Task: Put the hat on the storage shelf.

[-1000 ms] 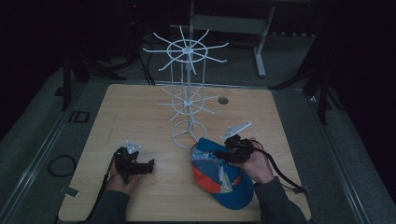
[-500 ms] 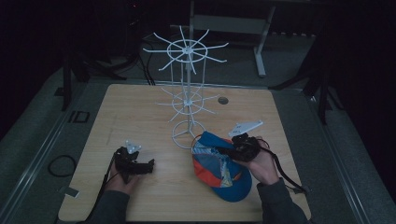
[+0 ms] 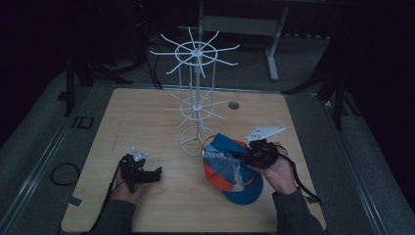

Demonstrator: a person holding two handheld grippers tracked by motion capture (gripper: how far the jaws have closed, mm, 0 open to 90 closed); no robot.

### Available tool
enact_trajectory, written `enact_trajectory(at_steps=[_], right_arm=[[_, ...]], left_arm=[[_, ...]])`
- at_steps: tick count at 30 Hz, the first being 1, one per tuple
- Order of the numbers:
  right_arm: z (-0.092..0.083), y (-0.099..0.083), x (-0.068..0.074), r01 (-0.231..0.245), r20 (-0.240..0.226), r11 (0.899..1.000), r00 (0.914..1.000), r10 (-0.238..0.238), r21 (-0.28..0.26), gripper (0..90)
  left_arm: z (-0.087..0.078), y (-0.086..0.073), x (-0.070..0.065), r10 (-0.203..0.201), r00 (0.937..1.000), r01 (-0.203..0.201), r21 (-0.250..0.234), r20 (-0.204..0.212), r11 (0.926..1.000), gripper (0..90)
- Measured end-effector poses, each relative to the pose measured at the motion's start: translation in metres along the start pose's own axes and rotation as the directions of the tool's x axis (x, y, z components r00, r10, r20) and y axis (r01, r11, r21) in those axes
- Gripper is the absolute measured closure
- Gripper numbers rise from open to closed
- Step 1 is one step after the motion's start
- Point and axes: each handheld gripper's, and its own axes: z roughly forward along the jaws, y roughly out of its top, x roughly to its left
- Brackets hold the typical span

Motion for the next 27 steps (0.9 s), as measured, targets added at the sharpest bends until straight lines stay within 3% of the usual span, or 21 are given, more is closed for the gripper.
enact_trajectory(at_steps=[27], right_arm=[[-0.024, 0.011, 0.0, 0.002, 0.014, 0.997, 0.9999, -0.001, -0.083, 87.5]], left_arm=[[0.0, 0.0, 0.0, -0.002, 1.0, 0.002, -0.002, 0.001, 1.0, 0.1]])
